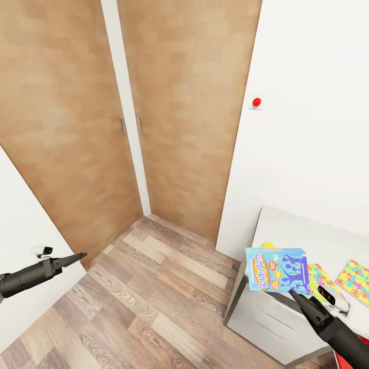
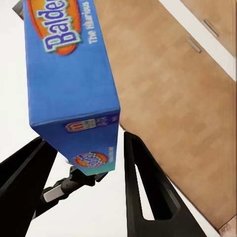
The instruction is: Put all the toys in the child's room - the three board games (two on the bed and one on the table), the two jigsaw puzzles on the table, and the tennis ball on the table - inside the toy box on the table in the child's room.
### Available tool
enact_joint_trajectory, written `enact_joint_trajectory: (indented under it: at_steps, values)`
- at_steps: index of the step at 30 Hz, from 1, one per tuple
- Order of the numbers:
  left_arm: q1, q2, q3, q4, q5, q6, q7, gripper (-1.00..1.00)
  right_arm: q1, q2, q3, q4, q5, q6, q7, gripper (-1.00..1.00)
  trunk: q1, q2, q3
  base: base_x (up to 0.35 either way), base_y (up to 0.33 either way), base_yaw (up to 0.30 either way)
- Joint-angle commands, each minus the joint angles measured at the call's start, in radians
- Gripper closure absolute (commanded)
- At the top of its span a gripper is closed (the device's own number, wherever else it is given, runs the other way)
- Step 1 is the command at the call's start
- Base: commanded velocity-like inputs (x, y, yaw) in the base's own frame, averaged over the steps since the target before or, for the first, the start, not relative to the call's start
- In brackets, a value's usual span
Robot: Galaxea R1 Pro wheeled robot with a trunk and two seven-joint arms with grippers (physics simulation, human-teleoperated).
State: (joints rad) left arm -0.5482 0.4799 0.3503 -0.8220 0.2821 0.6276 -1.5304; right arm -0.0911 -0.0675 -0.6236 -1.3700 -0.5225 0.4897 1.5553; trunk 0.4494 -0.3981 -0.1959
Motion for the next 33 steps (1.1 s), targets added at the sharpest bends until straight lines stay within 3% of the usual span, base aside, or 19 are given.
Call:
enact_joint_trajectory:
  at_steps: [1,18,33]
  values:
    - [-0.001,0.0,0.0,0.0,0.0,0.011,-0.004,-1.0,-0.001,0.0,-0.001,0.0,-0.001,0.011,0.003,1.0,0.001,-0.002,0.0,0.0,0.0,-0.153]
    - [0.0,0.0,0.0,0.0,0.0,0.011,-0.004,-1.0,-0.001,0.0,-0.003,0.0,-0.001,0.01,0.003,1.0,0.001,-0.002,0.026,0.0,0.0,-0.14]
    - [0.0,-0.008,-0.001,0.0,0.0,0.01,-0.002,-1.0,-0.001,0.001,-0.029,0.0,-0.001,0.015,0.003,1.0,0.001,-0.002,0.036,0.0,-0.003,-0.104]
